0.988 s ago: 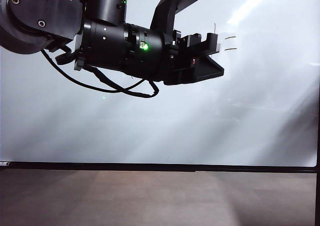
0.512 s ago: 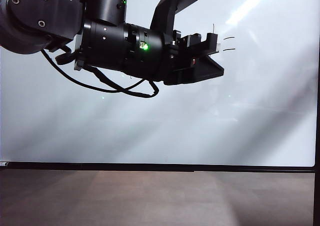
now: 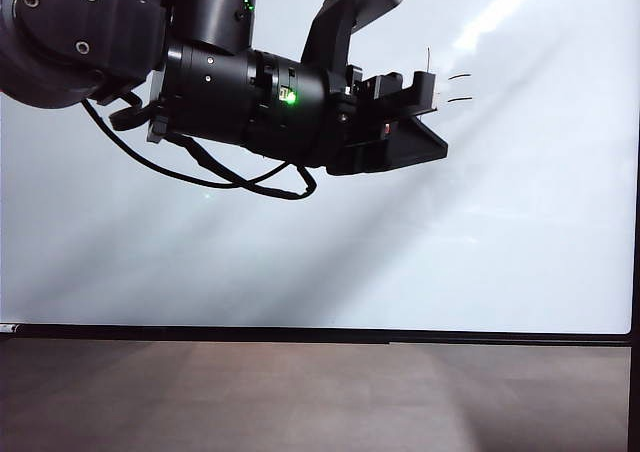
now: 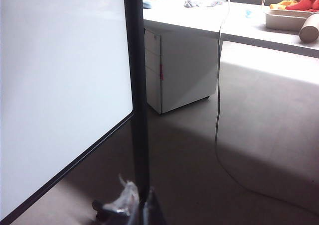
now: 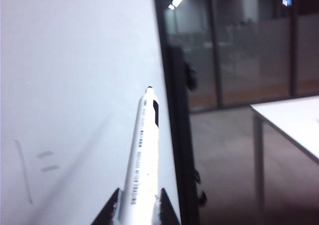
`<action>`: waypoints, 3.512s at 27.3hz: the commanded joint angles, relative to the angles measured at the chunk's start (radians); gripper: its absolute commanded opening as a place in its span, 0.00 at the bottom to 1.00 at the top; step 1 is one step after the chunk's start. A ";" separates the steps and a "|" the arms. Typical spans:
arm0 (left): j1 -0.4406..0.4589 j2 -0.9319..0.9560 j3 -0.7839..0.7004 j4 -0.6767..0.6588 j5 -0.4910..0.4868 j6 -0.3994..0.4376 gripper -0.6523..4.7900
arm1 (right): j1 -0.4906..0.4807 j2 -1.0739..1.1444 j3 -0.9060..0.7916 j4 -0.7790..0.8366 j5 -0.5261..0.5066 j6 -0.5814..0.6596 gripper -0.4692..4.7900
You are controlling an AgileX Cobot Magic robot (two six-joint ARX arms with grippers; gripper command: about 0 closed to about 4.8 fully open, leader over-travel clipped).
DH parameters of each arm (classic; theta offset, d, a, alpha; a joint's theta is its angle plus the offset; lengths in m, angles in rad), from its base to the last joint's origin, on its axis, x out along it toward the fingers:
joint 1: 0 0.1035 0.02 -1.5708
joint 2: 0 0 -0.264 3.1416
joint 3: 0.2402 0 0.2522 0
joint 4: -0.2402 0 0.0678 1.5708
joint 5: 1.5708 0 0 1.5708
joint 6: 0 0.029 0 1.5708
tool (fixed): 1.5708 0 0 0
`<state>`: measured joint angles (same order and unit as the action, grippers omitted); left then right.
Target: Reach to the right to find the marker pen, pick it up, and write the answer to the math problem on the whiteboard.
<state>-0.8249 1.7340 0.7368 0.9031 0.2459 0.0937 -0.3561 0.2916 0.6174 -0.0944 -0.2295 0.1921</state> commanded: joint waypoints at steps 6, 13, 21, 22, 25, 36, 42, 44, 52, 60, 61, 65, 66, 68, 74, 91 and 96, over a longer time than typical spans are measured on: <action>-0.004 -0.006 0.003 -0.002 0.003 0.003 0.17 | 0.011 -0.063 0.006 -0.040 -0.022 0.003 0.08; -0.002 -0.292 0.003 -0.400 0.002 0.003 0.17 | 0.011 -0.065 0.006 -0.107 -0.119 0.075 0.08; 0.072 -0.458 0.004 -0.394 0.070 0.003 0.17 | 0.011 -0.065 0.006 -0.112 -0.133 0.077 0.08; 0.097 -0.470 0.004 -0.393 0.098 0.003 0.17 | 0.011 -0.066 0.006 -0.112 -0.132 0.077 0.08; 0.203 -0.505 0.004 -0.393 0.165 0.003 0.17 | 0.011 -0.067 0.006 -0.112 -0.132 0.077 0.08; 0.190 -0.543 0.004 -0.433 -0.380 0.004 0.17 | 0.010 -0.066 0.006 -0.113 -0.132 0.077 0.08; 0.123 -0.554 0.004 -0.449 -0.391 0.003 0.17 | 0.010 -0.067 0.006 -0.115 -0.151 0.077 0.08; 0.089 -0.554 0.004 -0.449 -0.391 0.003 0.17 | 0.010 -0.067 0.006 -0.115 -0.151 0.077 0.08; 0.006 -0.554 0.004 -0.457 -0.327 0.003 0.17 | 0.010 -0.067 0.006 -0.115 -0.154 0.077 0.08; 0.006 -0.554 0.004 -0.461 -0.290 0.003 0.17 | 0.010 -0.067 0.006 -0.114 -0.173 0.078 0.08; 0.006 -0.554 0.004 -0.462 -0.289 0.003 0.17 | 0.010 -0.067 0.006 -0.114 -0.187 0.077 0.08; 0.012 -0.556 0.004 -0.460 -0.290 0.003 0.17 | 0.010 -0.048 0.006 -0.089 -0.192 0.071 0.08; 0.014 -0.555 0.004 -0.461 -0.290 0.003 0.17 | 0.010 -0.037 0.006 -0.085 -0.193 0.065 0.08; 0.023 -0.555 0.004 -0.461 -0.290 0.003 0.17 | 0.010 0.005 0.006 -0.063 -0.201 0.065 0.08; 0.035 -0.555 0.004 -0.462 -0.290 0.003 0.17 | 0.011 0.183 0.006 0.072 -0.339 0.068 0.08; 0.098 -0.554 0.004 -0.461 -0.290 0.003 0.17 | 0.209 0.530 0.006 0.394 -0.309 -0.043 0.08; 0.098 -0.554 0.004 -0.462 -0.292 0.003 0.17 | 0.254 0.669 0.006 0.578 -0.307 -0.043 0.08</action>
<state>-0.7246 1.1835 0.7376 0.4294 -0.0483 0.0944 -0.1104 0.9356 0.6182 0.3817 -0.5415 0.1513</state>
